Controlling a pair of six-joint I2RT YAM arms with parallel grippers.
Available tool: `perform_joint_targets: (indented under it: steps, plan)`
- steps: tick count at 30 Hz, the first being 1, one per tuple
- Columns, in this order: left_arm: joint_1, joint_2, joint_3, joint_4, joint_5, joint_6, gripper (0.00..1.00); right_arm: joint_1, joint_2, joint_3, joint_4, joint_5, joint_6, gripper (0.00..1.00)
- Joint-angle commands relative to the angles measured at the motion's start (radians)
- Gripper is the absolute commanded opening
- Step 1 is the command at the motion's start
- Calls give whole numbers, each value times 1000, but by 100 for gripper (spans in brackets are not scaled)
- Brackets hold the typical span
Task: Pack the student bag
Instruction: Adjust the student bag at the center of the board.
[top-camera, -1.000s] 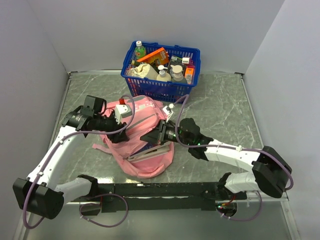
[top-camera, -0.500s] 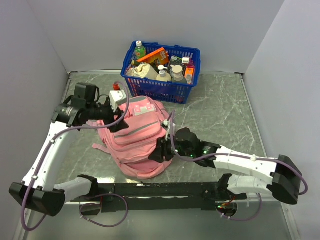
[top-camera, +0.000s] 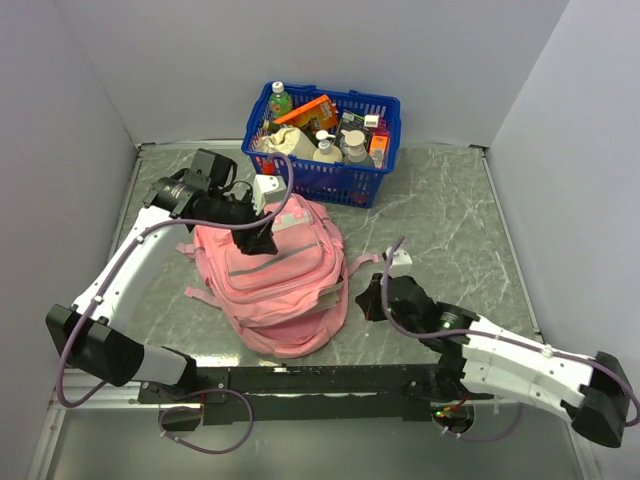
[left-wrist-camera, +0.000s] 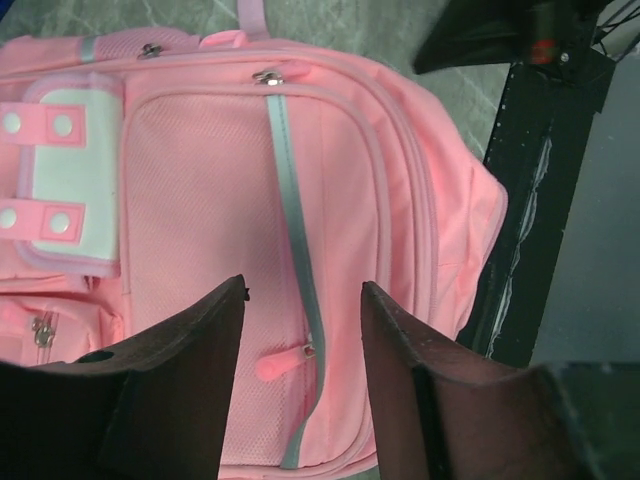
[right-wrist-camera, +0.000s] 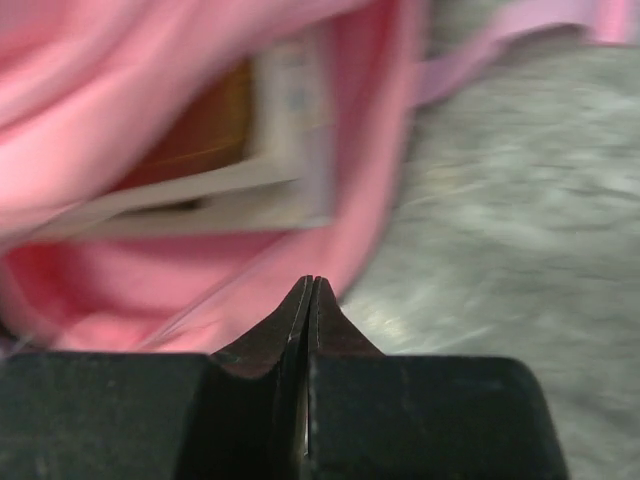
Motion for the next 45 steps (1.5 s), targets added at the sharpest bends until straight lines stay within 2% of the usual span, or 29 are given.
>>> perform_joint_targets:
  steps: [1, 4, 10, 19, 23, 26, 27, 29, 30, 31, 33, 34, 36, 39, 41, 45]
  plan:
    - [-37, -20, 13, 20, 36, -12, 52, -84, 169, -6, 183, 99, 17, 0]
    - [-60, -33, -21, 45, 19, -15, 47, -131, 307, 26, 327, 36, -11, 0]
    - [-83, -53, -115, 76, -4, -20, 45, -145, 526, 104, 547, -105, -11, 0]
    - [-86, -76, -265, 152, -24, -19, 44, -122, 683, 182, 812, -311, 76, 0]
    - [-101, -64, -267, 149, 9, -17, 43, -125, 769, 213, 970, -383, 127, 0]
    - [-121, -81, -239, 136, 7, -12, 42, -119, 800, 268, 928, -356, 93, 0]
    - [-128, -86, -221, 100, 7, -9, 42, -112, 798, 293, 774, -272, 83, 0]
    - [-137, -95, -137, 54, 10, 6, 42, -87, 797, 325, 704, -210, 29, 12]
    - [-140, -107, -83, 15, 12, 9, 43, -73, 784, 331, 629, -111, -2, 16]
    - [-148, -115, -64, 5, 9, 12, 43, -58, 784, 343, 593, -75, -17, 21]
    - [-164, -130, -41, -16, -11, 12, 43, -33, 795, 389, 475, 26, -19, 35]
    - [-181, -133, -40, -24, -20, 14, 43, -29, 800, 415, 438, 60, -14, 48]
    - [-187, -135, -72, -23, -40, 17, 42, -23, 809, 440, 347, 109, 12, 54]
    - [-188, -162, -153, 20, -68, 12, 42, -26, 809, 439, 341, 172, 32, 57]
    - [-188, -182, -194, 65, -77, 0, 42, -27, 815, 422, 413, 149, 23, 57]
    - [-188, -222, -236, 66, -76, -19, 41, -36, 878, 465, 401, 137, 59, 57]
